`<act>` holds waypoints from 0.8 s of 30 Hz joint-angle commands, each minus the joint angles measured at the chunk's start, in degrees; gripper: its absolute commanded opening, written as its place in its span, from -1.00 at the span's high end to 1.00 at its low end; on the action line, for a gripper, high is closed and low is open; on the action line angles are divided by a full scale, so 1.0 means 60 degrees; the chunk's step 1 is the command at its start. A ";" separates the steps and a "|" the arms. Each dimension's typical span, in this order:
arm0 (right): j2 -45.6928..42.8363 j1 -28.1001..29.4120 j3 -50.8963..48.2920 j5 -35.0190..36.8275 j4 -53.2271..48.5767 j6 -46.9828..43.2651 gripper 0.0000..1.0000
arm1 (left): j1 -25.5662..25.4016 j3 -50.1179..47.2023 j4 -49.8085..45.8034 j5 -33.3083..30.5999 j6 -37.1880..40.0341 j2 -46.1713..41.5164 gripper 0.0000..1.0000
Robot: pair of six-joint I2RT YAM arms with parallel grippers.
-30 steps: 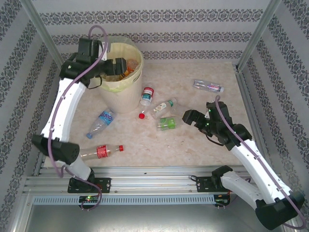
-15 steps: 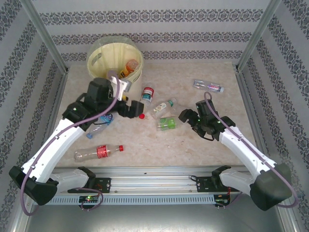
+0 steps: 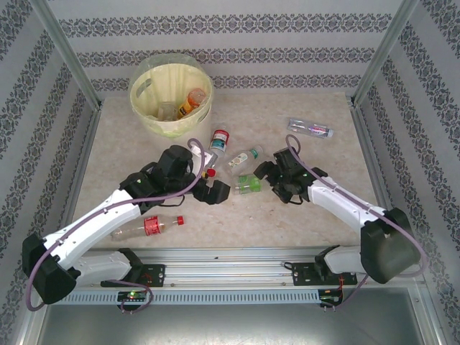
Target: Put the plastic bottles in the bin
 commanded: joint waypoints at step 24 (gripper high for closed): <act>0.3396 0.0044 0.1886 0.0165 0.0473 -0.0294 -0.80 | -0.0653 -0.1166 0.1030 -0.0224 -0.0798 -0.0022 -1.00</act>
